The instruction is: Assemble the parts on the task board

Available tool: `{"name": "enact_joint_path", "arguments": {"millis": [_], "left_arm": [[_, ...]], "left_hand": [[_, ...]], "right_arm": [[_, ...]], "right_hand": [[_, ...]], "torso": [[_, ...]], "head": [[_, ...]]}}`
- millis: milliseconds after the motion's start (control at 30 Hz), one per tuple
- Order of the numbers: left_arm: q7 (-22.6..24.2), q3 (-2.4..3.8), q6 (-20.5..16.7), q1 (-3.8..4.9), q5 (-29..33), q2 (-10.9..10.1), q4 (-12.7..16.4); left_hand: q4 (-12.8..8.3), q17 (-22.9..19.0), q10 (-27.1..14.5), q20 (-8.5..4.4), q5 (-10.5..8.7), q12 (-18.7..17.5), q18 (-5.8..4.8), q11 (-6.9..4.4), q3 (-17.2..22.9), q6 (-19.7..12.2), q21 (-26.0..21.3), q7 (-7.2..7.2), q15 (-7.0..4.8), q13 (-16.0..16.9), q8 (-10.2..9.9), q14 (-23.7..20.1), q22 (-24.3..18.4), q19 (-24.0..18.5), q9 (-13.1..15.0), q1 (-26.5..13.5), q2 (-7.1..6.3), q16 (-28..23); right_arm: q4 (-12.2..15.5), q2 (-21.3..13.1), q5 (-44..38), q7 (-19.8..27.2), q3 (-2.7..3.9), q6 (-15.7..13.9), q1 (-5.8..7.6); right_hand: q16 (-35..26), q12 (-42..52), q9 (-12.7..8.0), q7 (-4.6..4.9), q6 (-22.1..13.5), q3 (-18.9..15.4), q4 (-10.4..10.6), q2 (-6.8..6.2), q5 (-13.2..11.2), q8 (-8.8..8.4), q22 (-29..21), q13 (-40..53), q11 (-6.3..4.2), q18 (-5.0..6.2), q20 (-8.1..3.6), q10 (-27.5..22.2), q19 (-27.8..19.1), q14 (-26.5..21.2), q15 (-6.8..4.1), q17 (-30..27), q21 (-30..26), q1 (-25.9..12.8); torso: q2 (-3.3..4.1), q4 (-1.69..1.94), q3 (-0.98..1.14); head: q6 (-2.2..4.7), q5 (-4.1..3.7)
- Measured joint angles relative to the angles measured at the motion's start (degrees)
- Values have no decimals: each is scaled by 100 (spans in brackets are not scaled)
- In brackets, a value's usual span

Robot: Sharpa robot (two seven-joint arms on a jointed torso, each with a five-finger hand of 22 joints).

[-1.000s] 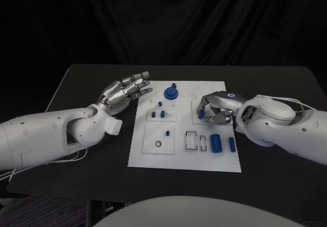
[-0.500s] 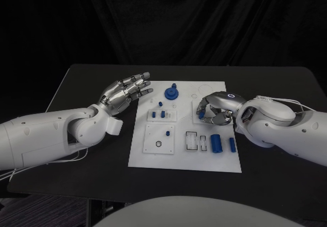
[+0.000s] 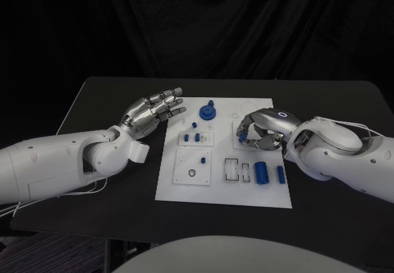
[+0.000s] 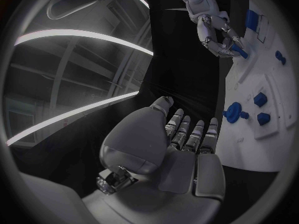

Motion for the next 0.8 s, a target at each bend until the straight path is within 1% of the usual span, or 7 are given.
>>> {"name": "enact_joint_path", "arguments": {"millis": [133,300,433,533,600,667,800], "left_arm": [[-9,0,0,-1,0,-16,5],[-23,1,0,-2,1,-18,3],[-32,1,0,-2,1,-3,-1],[-37,1,0,-3,1,9,-6],[-41,0,0,-3,1,14,-16],[-44,0,0,-4,1,19,-31],[-51,0,2,-6,1,25,-37]], "left_hand": [[-15,0,0,0,0,0,0,0,15,0,0,0,0,0,0,0,6,0,0,0,0,0],[-15,0,0,0,0,0,0,-1,15,0,0,0,0,0,0,0,6,0,-1,0,0,0],[-15,0,-1,0,0,27,0,-1,15,20,0,20,0,0,0,0,6,0,4,0,0,0],[-15,0,-1,0,0,28,0,-1,15,20,0,20,0,0,0,0,6,0,5,0,0,0],[-31,0,-1,0,0,27,0,-1,31,20,0,20,0,0,0,0,5,0,4,0,0,0],[-29,-1,-1,0,0,27,0,-1,34,20,0,20,0,0,0,0,5,0,4,0,0,0],[-16,-1,-1,0,0,27,0,-1,46,20,0,20,0,0,0,0,5,0,4,0,0,0]], "right_arm": [[163,-80,16,7,-2,-110,104],[430,-133,88,7,8,-197,273],[675,-126,212,16,7,-205,313],[818,-59,298,36,2,-194,315],[885,20,344,60,2,-182,300],[900,126,358,85,2,-160,249],[825,391,312,121,1,-72,124]], "right_hand": [[0,-17,6,-1,0,23,-23,8,0,1,0,0,-1,0,0,40,0,0,0,0,0,9],[0,-67,41,-1,0,32,-14,-32,-1,26,0,-10,-1,0,0,41,0,0,0,-19,0,61],[0,-89,57,-2,-1,40,-7,-38,-1,26,0,-15,-1,0,-10,41,10,0,0,-6,0,67],[0,-101,80,-6,-5,44,-12,-38,-1,32,0,-19,7,1,-20,91,20,23,-23,22,0,67],[0,-109,88,-3,18,56,-24,-38,-1,58,0,-37,-13,1,-22,116,22,35,-13,54,26,68],[0,-144,124,-13,44,56,-24,-46,-1,64,0,-38,-15,1,-51,149,74,98,-26,124,92,75],[0,-196,166,-14,46,55,-24,-46,-1,97,0,-39,-11,1,-42,156,82,108,-35,146,108,71]], "torso": [[-1,2,1],[-1,2,0],[-2,2,-2],[-2,1,-3],[-3,1,-3],[-4,1,-7],[-1,2,-8]], "head": [[0,12],[0,15],[-1,30],[-2,40],[-2,47],[-2,51],[-2,51]]}}
